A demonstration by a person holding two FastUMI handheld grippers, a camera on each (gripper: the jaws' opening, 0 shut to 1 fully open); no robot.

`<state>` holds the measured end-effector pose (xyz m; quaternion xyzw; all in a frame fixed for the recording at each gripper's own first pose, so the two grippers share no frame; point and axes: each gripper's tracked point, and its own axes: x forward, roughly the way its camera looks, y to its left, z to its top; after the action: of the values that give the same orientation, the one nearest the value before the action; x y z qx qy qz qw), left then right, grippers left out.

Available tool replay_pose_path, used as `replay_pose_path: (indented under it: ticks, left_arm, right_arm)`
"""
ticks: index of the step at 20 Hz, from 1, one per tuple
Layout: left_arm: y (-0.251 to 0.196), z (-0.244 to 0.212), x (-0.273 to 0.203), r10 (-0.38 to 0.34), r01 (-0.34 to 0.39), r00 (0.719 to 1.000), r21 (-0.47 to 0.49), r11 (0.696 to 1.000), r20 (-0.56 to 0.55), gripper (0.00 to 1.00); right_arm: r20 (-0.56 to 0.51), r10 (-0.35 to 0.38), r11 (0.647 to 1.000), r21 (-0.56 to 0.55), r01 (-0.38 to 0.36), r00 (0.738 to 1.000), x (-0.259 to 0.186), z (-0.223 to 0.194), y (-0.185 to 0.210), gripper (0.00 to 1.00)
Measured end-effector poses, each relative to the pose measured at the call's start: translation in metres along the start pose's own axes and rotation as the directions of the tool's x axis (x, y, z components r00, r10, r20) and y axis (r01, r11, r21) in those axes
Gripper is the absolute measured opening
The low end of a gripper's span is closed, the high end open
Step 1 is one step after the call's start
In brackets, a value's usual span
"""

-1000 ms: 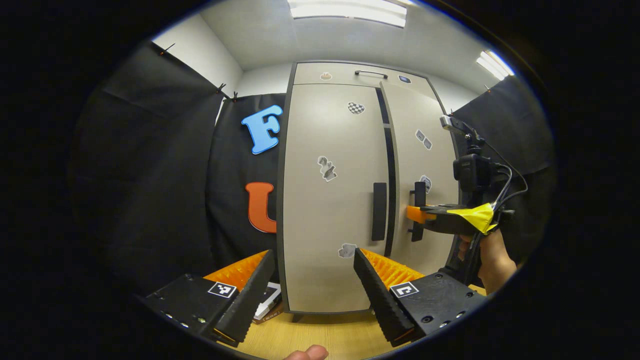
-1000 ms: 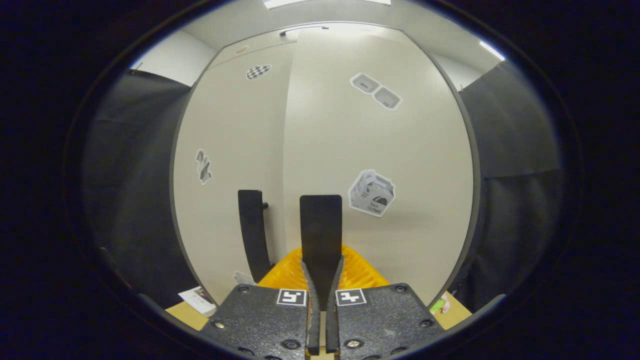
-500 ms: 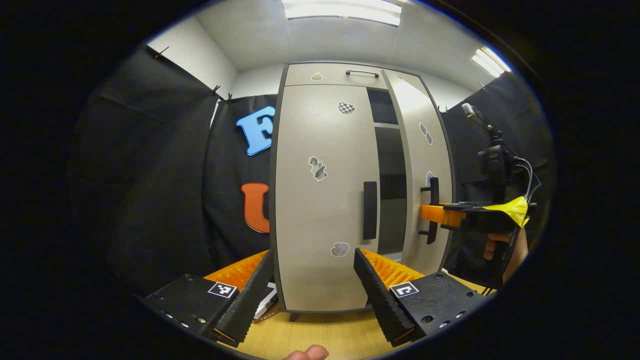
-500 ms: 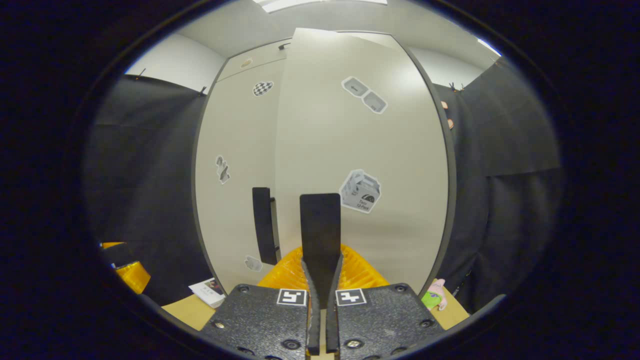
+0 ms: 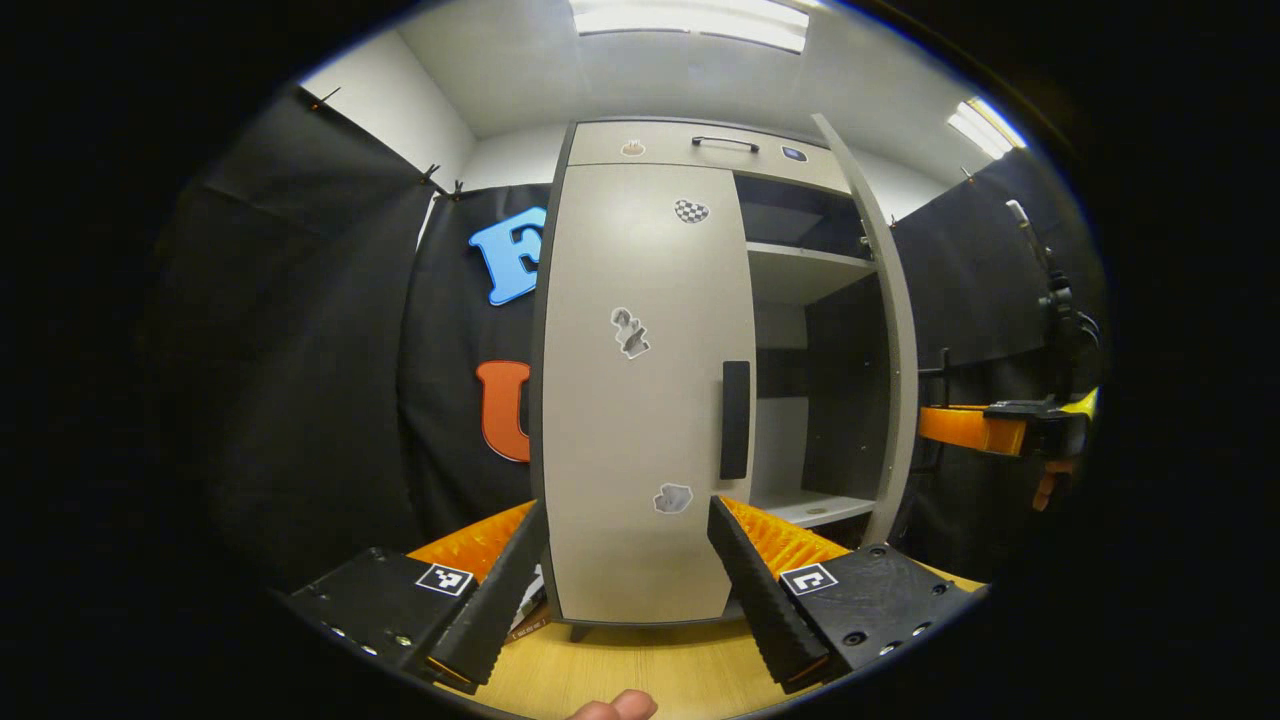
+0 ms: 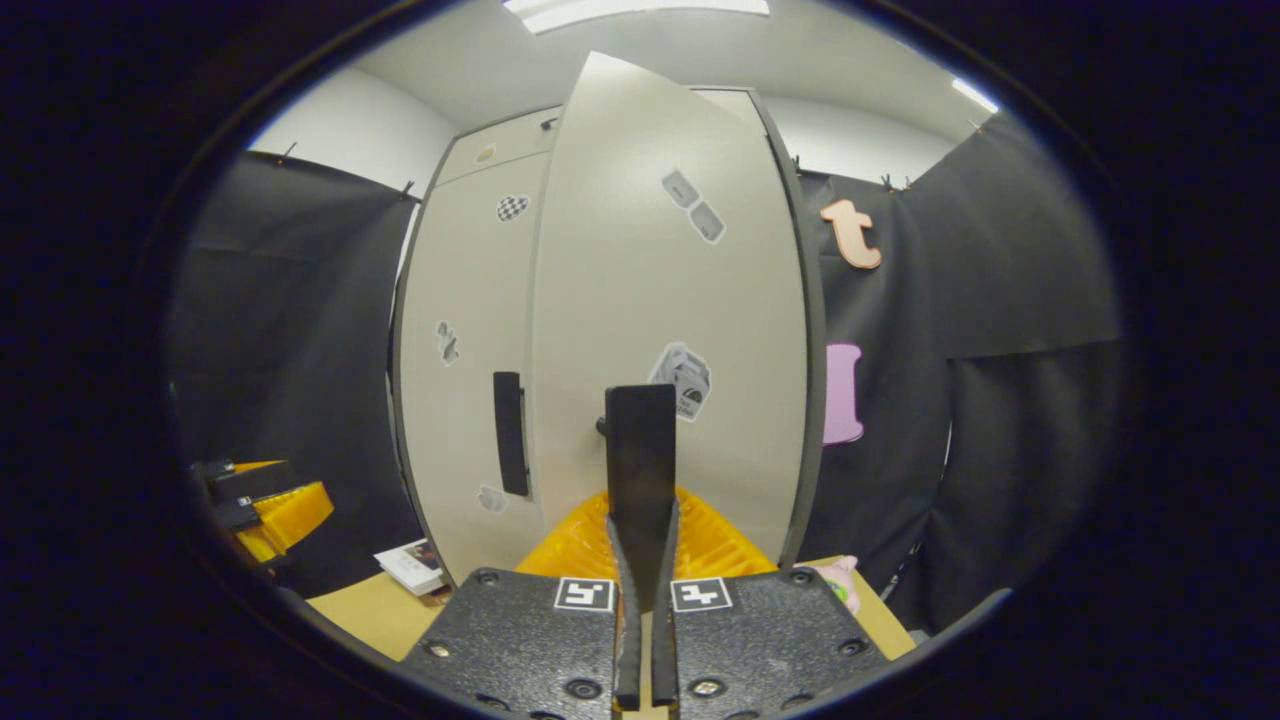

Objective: Open the right door of the double-door shoe cabinet with the right hand, and open the left door with the left hand.

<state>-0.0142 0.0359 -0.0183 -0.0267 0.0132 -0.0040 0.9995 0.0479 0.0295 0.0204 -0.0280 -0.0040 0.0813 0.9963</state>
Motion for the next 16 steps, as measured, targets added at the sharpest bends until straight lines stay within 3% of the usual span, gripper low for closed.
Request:
replay_pose_path:
  ticks: [11, 16]
  left_arm:
    - [-0.029, 0.001, 0.007, -0.069, 0.069, 0.998, -0.018, 0.997, -0.001, 0.95]
    - [-0.030, -0.002, 0.012, -0.064, 0.063, 0.998, -0.024, 0.998, -0.006, 0.95]
  right_arm:
    - [-0.006, -0.085, 0.996, -0.001, 0.085, 0.996, -0.030, -0.001, -0.039, 0.07]
    - [0.001, -0.117, 0.993, -0.006, 0.117, 0.993, -0.037, -0.001, -0.053, 0.07]
